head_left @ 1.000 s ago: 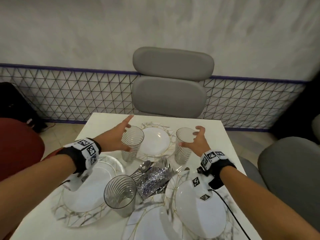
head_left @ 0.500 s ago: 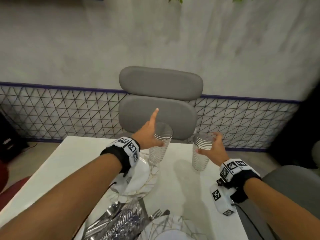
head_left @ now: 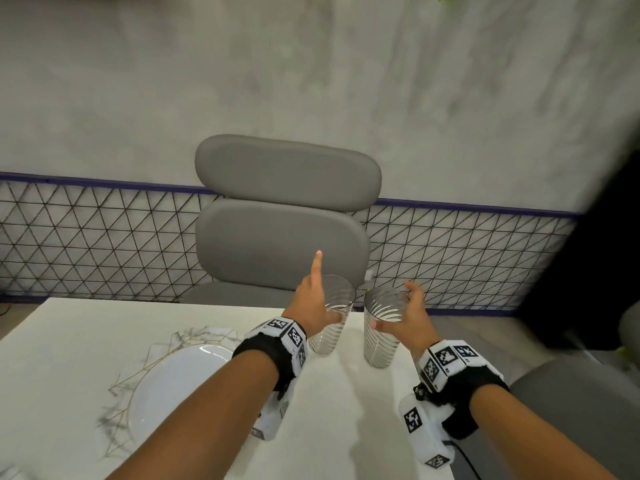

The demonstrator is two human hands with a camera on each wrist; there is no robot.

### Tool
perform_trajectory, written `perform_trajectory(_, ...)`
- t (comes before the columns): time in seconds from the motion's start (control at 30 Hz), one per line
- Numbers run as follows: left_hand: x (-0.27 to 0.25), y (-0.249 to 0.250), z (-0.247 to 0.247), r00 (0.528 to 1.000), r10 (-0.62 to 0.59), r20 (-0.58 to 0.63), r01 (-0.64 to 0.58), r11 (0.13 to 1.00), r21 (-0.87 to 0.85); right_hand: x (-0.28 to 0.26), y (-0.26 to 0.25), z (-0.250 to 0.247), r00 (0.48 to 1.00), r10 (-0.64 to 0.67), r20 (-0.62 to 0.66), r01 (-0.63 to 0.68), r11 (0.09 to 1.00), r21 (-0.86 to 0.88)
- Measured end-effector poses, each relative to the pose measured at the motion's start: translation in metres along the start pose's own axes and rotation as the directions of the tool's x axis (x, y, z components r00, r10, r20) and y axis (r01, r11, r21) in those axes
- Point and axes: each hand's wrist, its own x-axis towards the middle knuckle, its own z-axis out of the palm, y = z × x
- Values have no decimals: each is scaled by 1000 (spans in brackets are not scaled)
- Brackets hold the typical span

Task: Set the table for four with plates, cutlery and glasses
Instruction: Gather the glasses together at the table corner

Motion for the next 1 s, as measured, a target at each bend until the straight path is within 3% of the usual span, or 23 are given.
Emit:
perform_trajectory(0.3,3,-12,12,997,-27,-68,18,991,-133,5,3,-7,998,44,-46,-44,999,-13)
perform_trajectory(0.63,3,-14,13,999,-46,-10,45,994,-99,4,7,3,994,8,-107,-5,999,34)
perform_trajectory(0.87,-2,-10,10,994,-107,14,108,990,-94,-5,6,7,994,96,-59,-93,995,40)
perform_trajectory(1.0,-10,-5,-8,982,-175,70,173,984,38,-28,-3,7,986,163,-27,-162,986,30)
